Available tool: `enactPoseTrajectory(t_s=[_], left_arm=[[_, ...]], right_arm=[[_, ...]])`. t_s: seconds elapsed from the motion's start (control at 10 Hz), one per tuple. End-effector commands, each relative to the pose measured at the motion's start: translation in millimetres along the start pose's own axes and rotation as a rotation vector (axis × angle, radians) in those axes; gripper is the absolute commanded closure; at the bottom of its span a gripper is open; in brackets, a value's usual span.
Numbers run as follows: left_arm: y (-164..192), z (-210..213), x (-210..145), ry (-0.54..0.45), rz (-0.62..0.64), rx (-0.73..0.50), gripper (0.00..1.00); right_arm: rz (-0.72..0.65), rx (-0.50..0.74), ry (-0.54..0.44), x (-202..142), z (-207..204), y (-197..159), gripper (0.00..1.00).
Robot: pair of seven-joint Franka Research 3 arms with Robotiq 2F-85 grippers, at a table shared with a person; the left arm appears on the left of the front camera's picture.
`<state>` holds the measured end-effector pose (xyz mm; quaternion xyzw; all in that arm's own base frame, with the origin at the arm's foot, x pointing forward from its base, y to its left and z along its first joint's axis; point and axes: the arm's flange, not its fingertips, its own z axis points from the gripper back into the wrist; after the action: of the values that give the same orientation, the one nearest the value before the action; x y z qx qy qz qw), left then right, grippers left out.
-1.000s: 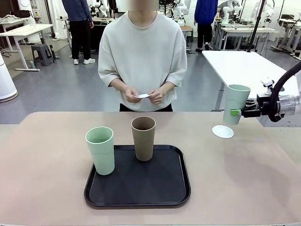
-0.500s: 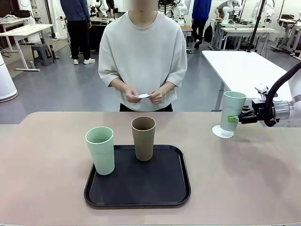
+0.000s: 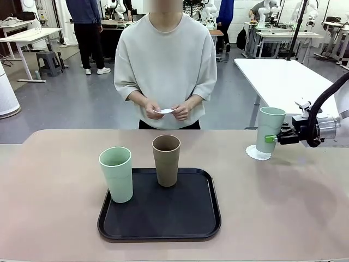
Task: Place coasters on the table and set cups on them.
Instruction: Pick up one Reusable plastic cup and place it on a coaster set by the human.
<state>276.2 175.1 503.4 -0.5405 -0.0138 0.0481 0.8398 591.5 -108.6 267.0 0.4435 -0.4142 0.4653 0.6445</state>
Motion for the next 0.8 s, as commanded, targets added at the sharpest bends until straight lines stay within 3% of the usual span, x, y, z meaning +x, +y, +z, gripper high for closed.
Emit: enactPoseTrajectory(t_s=[0.0,0.2,0.7], left_arm=[[-1.4,0.3,-1.3,-0.006,-0.001,-0.012,0.0],[-1.4,0.3,-1.3,-0.006,-0.001,-0.012,0.0],[-1.4,0.3,-1.3,-0.006,-0.001,-0.012,0.0]], right_arm=[[0.0,0.0,0.0,0.2,0.0,0.0,0.18],[0.061,0.149,0.011,-4.9,-3.1,3.0,0.18],[0.181,0.185,-0.038,-4.8,-13.5,8.2,0.18]])
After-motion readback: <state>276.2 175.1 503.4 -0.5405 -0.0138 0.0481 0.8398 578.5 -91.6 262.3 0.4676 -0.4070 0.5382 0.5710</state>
